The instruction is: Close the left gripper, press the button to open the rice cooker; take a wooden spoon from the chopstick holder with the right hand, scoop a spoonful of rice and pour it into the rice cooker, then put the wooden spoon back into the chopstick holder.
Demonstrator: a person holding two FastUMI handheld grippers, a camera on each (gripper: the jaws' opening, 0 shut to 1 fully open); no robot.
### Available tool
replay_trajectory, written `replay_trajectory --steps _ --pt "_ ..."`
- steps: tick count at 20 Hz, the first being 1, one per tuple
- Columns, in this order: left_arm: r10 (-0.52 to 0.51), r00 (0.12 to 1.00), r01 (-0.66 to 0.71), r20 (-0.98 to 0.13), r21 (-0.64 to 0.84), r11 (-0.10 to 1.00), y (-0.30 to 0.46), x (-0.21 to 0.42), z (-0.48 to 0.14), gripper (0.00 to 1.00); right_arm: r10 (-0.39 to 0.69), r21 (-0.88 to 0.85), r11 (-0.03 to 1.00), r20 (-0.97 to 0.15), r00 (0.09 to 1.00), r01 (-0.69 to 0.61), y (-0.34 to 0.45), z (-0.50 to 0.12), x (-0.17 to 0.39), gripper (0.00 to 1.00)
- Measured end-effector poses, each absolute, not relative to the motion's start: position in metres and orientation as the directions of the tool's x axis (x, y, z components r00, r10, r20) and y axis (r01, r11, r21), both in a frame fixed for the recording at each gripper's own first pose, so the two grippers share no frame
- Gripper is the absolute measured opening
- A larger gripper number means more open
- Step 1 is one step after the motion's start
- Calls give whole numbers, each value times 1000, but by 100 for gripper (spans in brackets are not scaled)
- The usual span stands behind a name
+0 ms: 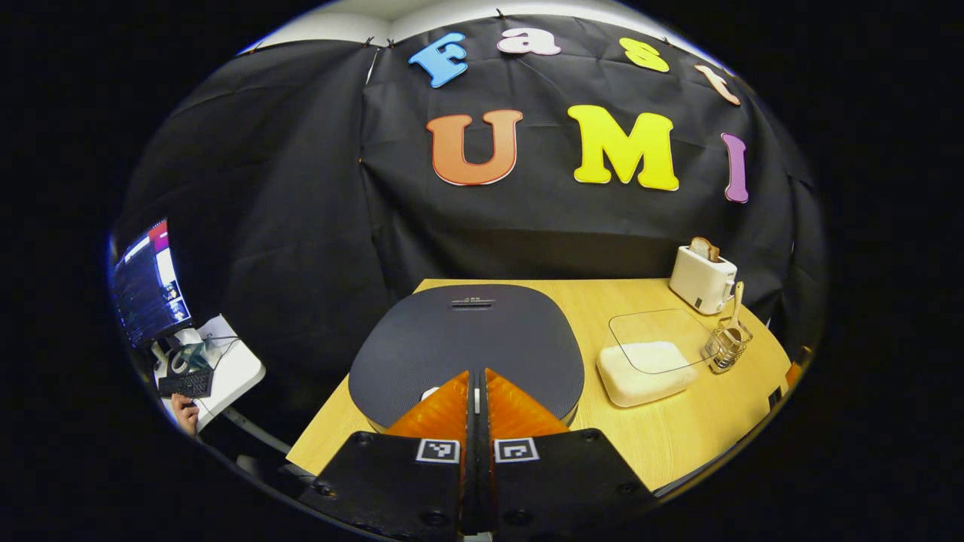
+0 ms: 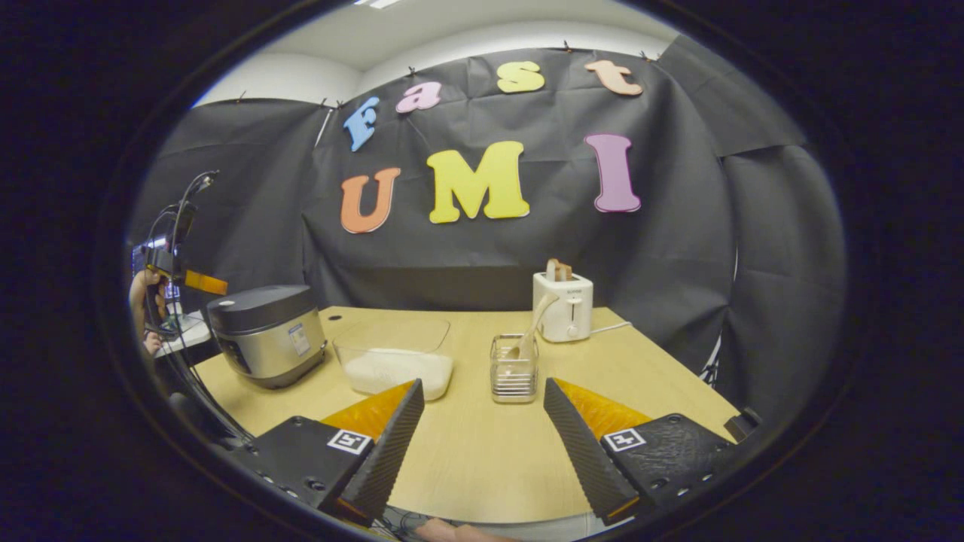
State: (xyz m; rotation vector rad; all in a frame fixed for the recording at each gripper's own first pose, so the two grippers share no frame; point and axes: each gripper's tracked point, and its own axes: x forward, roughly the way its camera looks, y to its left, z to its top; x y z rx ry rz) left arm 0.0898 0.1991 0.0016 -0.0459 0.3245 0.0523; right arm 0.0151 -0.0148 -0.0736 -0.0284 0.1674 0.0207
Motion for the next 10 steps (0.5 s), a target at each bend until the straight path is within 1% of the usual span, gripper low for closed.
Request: replay_trajectory --steps 1,2,3,4,5,6,7,8,9,10 --pt "25 945 -44 -327 -49 998 197 91 2 3 30 -20 999 -160 987 -34 -14 -72 13 92" --pt "18 940 -41 -339 -62 997 197 91 1 3 49 -11 999 -151 987 -51 -11 -69 10 92" --pt "9 935 -38 -355 -76 996 198 90 -1 3 65 -5 998 -144 987 -67 -9 -68 8 96" --pt "-3 931 -31 -366 -87 996 198 91 -4 3 75 -3 997 -136 988 -76 -8 -66 7 92" --pt "2 925 -38 -381 -87 995 199 90 -8 3 75 -7 997 -130 989 -76 -10 -64 7 95" --pt "12 920 -47 -393 -80 996 204 90 -12 3 70 -13 997 -125 990 -72 -11 -64 6 95" --pt "17 913 -53 -409 -78 995 207 91 -16 2 68 -18 997 -124 990 -71 -12 -65 6 91" --pt "15 908 -56 -418 -85 995 208 90 -18 3 74 -18 997 -124 990 -76 -10 -66 6 91" --pt "9 911 -51 -413 -90 995 208 92 -18 3 82 -13 996 -128 988 -84 -9 -68 6 95" --pt "8 907 -51 -420 -92 994 207 91 -19 3 89 -8 996 -133 987 -91 -7 -70 5 96"
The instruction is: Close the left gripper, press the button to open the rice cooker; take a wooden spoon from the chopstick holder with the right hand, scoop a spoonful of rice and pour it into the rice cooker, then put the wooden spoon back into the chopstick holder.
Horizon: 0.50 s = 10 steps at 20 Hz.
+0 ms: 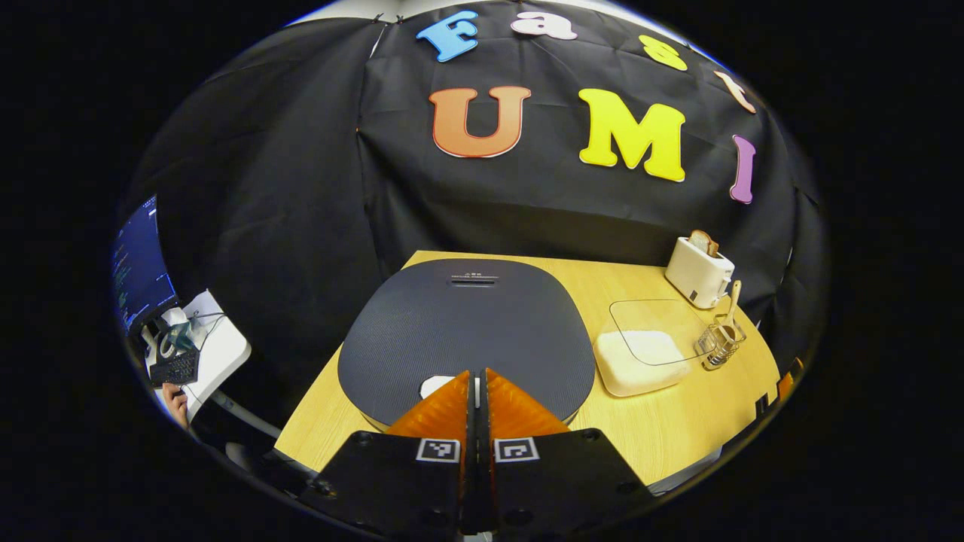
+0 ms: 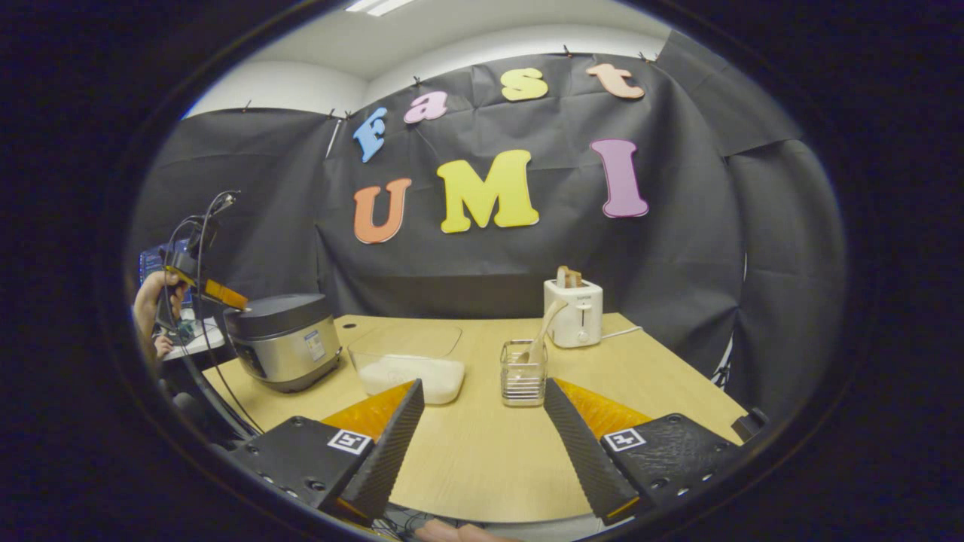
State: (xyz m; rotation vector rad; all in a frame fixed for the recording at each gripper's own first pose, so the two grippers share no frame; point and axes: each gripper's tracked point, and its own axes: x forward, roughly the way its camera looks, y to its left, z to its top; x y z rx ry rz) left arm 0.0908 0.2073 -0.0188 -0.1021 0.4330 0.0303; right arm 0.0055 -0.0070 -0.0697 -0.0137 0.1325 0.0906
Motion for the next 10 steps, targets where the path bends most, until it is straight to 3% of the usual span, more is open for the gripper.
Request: replay_trajectory --steps 7,8,10 --pt "-20 886 -31 -463 -102 994 208 90 -27 3 103 -9 994 -132 986 -106 -5 -71 1 91" --pt "-22 885 -32 -464 -108 994 209 90 -27 3 104 -13 994 -132 986 -106 -4 -71 0 95" --pt "-10 890 -45 -455 -108 993 210 90 -25 3 100 -23 994 -135 986 -104 -3 -71 0 91"
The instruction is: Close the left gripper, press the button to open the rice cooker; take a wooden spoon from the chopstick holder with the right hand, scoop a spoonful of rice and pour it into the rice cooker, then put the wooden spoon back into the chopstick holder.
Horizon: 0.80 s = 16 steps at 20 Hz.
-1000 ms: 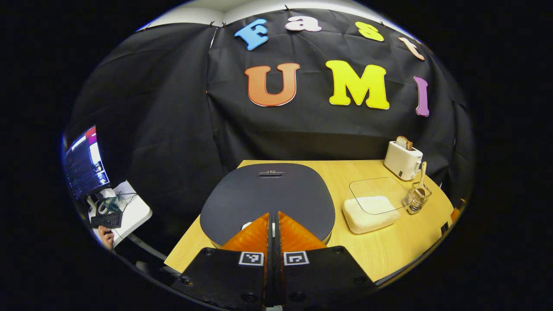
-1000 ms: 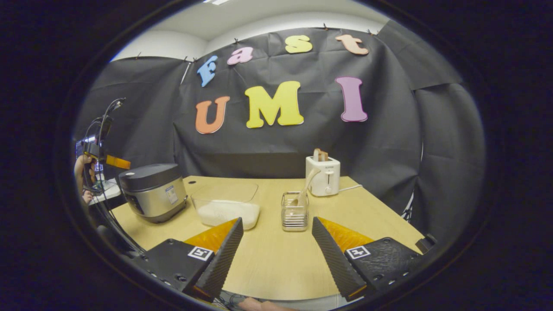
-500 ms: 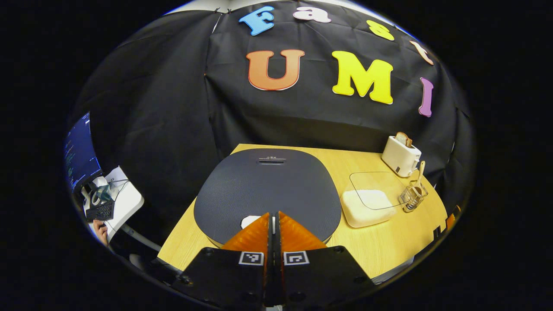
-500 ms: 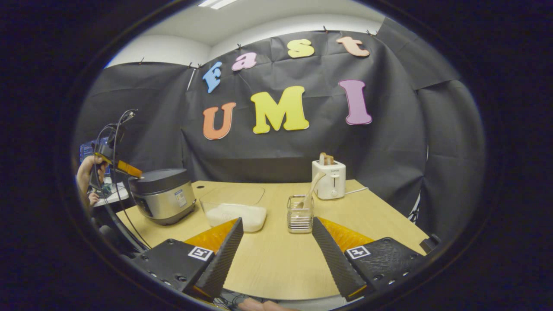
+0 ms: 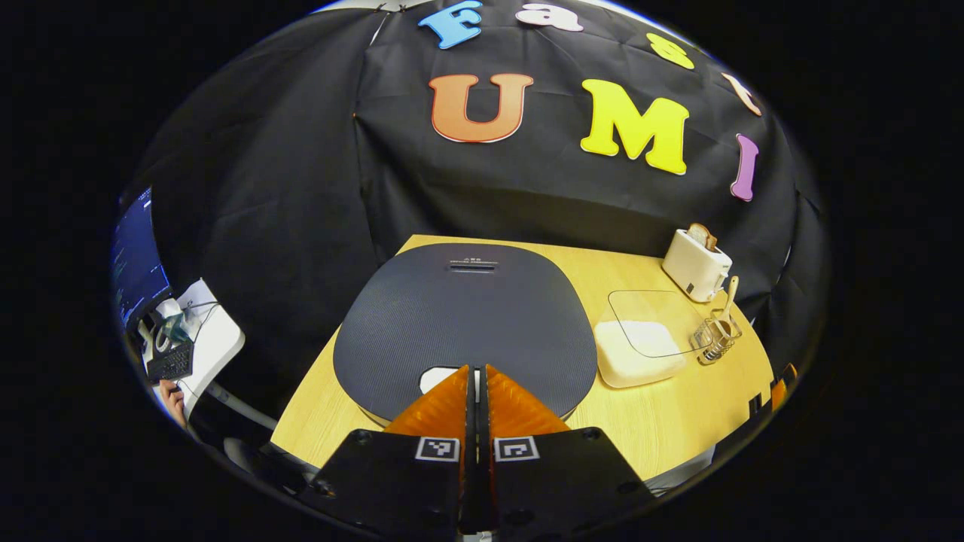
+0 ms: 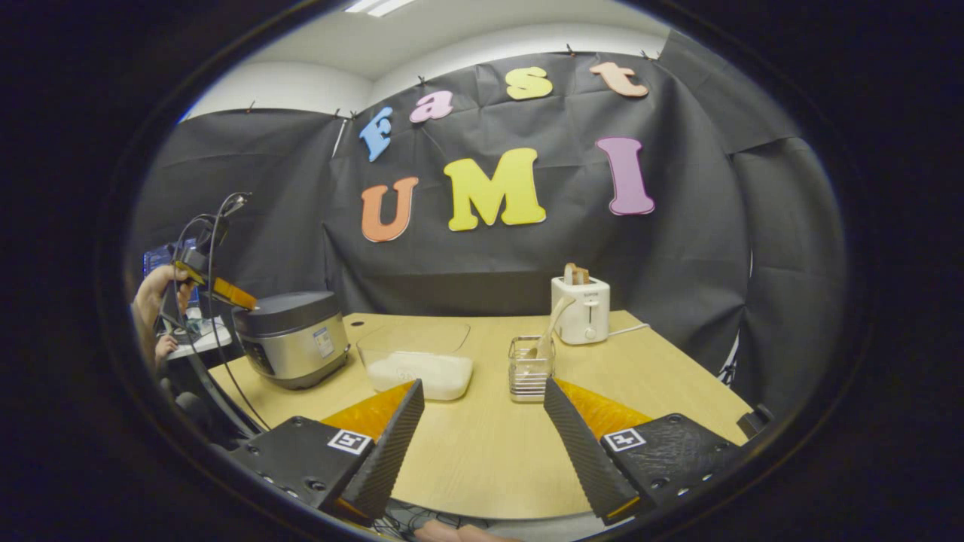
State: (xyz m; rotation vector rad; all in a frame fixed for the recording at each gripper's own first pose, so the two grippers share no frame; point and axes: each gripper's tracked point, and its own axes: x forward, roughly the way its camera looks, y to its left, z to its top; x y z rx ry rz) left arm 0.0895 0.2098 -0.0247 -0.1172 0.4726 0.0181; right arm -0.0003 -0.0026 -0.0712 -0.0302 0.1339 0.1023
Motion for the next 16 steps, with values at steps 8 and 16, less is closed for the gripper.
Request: replay_trajectory --steps 8,16 --pt "44 990 -67 -138 -174 982 208 77 71 8 73 -40 996 -159 985 -80 -10 -77 4 92" --pt "50 999 -51 -16 -53 997 169 34 82 90 40 -50 997 -191 981 -51 -18 -84 14 92"
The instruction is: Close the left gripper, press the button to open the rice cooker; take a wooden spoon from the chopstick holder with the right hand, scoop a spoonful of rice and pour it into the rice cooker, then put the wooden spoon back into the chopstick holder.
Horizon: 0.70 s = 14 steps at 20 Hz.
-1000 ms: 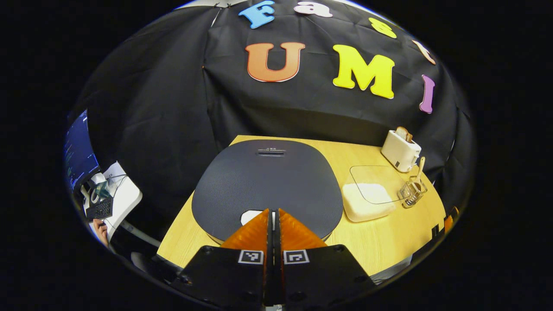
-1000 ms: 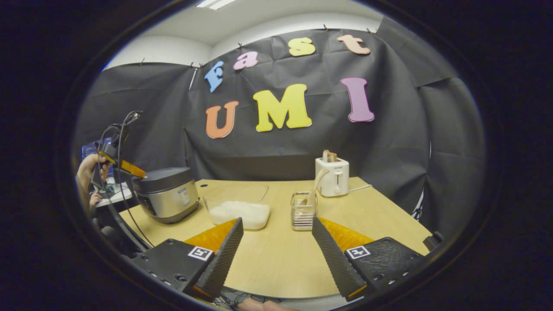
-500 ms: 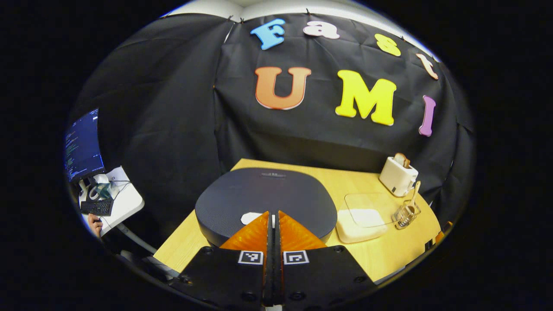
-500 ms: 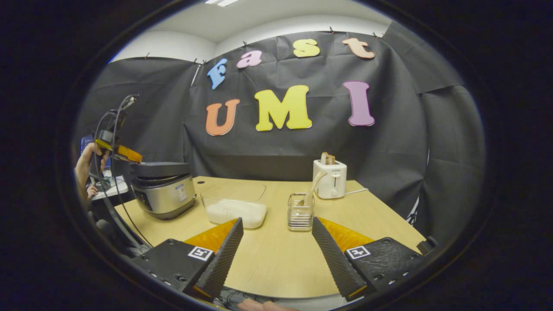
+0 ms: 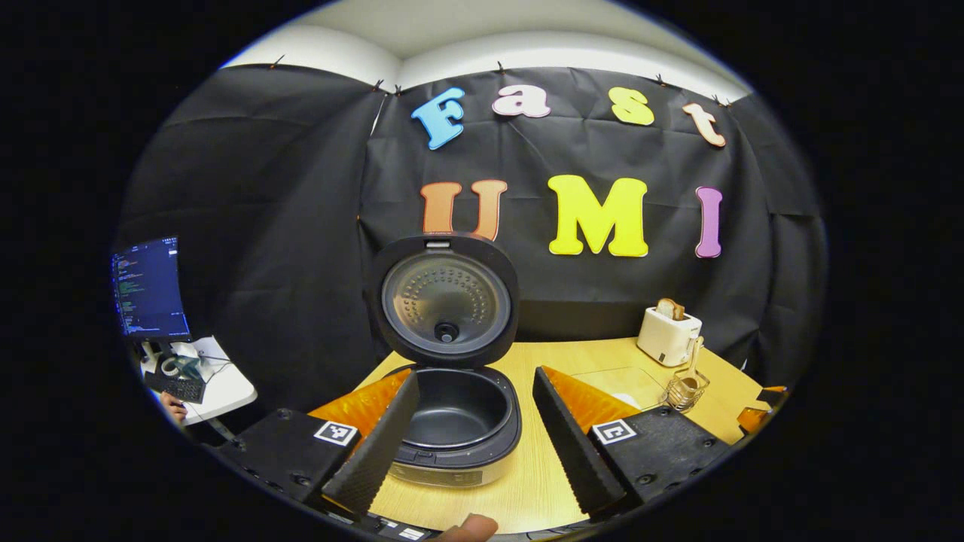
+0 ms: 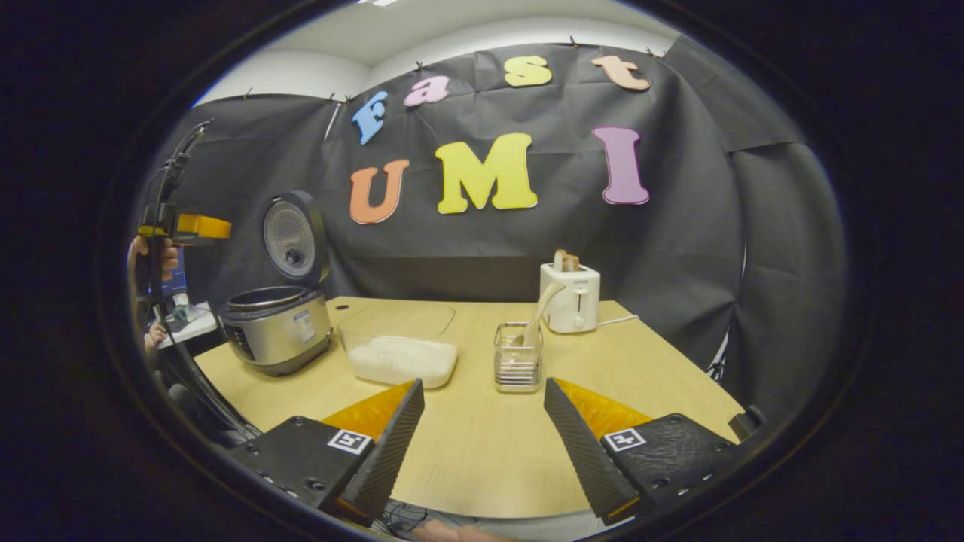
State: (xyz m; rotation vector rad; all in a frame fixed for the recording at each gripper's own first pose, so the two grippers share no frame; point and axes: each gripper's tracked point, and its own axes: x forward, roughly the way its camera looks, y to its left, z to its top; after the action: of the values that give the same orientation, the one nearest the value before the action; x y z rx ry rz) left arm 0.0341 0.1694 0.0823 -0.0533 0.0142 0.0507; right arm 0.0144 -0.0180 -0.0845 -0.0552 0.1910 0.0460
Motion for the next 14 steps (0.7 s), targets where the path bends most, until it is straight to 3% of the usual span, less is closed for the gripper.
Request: replay_trajectory --steps 1,5,8,9,11,13,14 --pt "62 998 -61 2 -44 997 165 28 82 97 35 -49 998 -192 981 -45 -20 -84 16 92" --pt "34 998 -32 47 -45 998 136 4 72 100 20 -57 998 -194 981 -32 -24 -87 30 92" --pt "21 999 -19 43 -62 998 124 -12 53 97 2 -70 997 -179 984 -15 -34 -81 43 96" --pt "26 999 -23 35 -62 998 123 -16 45 97 -15 -71 997 -176 984 3 -39 -79 48 92" --pt "31 999 -29 33 -65 997 118 -20 29 97 -55 -61 997 -176 983 45 -50 -74 60 95" --pt "22 999 -19 32 -85 996 112 -21 12 97 -79 -42 996 -176 981 73 -58 -67 73 92" --pt "9 1000 -6 29 -97 995 108 -20 5 97 -76 -35 997 -169 983 72 -59 -61 80 100"
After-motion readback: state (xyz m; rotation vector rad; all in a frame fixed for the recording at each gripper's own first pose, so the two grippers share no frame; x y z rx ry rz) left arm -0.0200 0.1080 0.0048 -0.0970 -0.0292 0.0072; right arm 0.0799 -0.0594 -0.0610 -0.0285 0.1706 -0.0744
